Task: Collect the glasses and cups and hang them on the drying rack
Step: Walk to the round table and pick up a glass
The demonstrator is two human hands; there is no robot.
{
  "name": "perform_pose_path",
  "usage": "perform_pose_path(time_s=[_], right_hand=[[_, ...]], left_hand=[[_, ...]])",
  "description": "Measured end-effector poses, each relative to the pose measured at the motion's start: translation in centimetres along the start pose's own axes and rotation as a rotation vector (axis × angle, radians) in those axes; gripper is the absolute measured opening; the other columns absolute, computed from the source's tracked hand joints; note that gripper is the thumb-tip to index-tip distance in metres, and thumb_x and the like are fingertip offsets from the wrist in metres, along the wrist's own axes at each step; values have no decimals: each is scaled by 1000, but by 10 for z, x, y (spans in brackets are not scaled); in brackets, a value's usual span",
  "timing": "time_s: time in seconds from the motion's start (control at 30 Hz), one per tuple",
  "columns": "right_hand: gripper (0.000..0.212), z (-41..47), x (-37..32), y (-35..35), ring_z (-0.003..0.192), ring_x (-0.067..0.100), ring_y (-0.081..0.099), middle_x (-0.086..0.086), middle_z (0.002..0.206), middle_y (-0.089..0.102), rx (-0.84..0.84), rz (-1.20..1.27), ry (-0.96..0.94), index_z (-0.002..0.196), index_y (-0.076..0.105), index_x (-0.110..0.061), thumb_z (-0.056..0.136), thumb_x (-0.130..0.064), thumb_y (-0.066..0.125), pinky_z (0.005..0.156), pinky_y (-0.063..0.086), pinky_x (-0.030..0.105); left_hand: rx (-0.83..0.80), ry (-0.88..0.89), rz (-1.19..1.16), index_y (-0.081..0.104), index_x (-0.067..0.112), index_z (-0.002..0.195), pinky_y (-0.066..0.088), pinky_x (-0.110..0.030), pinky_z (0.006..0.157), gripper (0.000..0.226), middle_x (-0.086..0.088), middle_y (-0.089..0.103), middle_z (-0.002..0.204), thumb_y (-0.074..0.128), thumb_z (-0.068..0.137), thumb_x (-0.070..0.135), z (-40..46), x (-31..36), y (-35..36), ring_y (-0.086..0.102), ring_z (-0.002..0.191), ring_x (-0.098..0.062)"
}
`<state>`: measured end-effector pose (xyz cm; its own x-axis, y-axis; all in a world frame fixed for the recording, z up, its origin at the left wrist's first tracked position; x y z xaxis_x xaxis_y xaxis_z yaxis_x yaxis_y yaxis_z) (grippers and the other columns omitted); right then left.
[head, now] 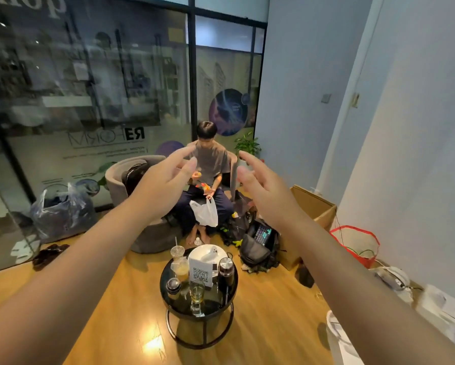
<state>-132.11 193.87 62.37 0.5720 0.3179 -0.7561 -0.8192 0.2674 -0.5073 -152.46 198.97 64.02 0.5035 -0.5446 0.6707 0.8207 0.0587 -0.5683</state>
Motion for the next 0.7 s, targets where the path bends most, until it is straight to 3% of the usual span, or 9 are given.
perform_pose_path(time_s=[0.1, 0.27, 0.37, 0.47, 0.6, 0.7], right_hand=[[56, 33, 29, 16, 106, 0, 62, -38, 110, 54, 9, -14, 46, 157, 35, -49, 103, -66, 38, 88, 54, 27], [57, 87, 80, 49, 110, -3, 60, -42, 112, 51, 1, -23, 113, 158, 36, -48, 103, -65, 37, 96, 56, 34], [56, 104, 120, 79, 115, 1, 62, -29, 117, 61, -56, -14, 163, 158, 35, -46, 105, -61, 39, 97, 54, 33], [53, 114, 167, 111, 109, 2, 64, -29, 115, 63, -116, 2, 219, 157, 35, -49, 105, -59, 42, 94, 55, 33], [55, 121, 237, 161, 102, -1, 65, -20, 114, 69, -210, 32, 264, 159, 37, -43, 106, -56, 45, 85, 50, 23], [55, 118, 294, 204, 110, 0, 63, -16, 124, 66, -293, 39, 285, 158, 38, -44, 105, -57, 47, 85, 50, 19]], left_hand=[[-56, -7, 3, 43, 34, 153, 38, -18, 95, 46, 9, 60, 132, 41, 108, 44, 37, -33, 23, 55, 119, -8], [-143, 10, 31, 41, 35, 154, 39, -18, 92, 48, 14, 61, 126, 40, 108, 45, 98, -94, 59, 56, 114, -6], [-191, -41, 20, 41, 39, 153, 40, -21, 94, 47, 17, 60, 126, 41, 107, 46, 114, -140, 88, 55, 116, -3], [-242, -96, 29, 42, 40, 152, 44, -28, 99, 45, 16, 62, 125, 43, 107, 43, 116, -187, 122, 56, 118, -2], [-268, -184, 59, 45, 36, 152, 47, -33, 103, 45, 14, 64, 124, 47, 107, 39, 105, -254, 165, 58, 117, -2], [-263, -279, 60, 46, 36, 151, 49, -36, 102, 45, 14, 66, 123, 48, 106, 41, 90, -312, 199, 60, 116, -4]])
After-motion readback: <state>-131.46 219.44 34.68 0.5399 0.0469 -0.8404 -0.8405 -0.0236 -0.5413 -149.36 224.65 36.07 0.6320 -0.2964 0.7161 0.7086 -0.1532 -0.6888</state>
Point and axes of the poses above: each hand's wrist, its own z-axis towards the middle knuckle, its own y-axis out of the palm, x = y × z, the point moved 10 cm from there along z, towards the middle knuckle
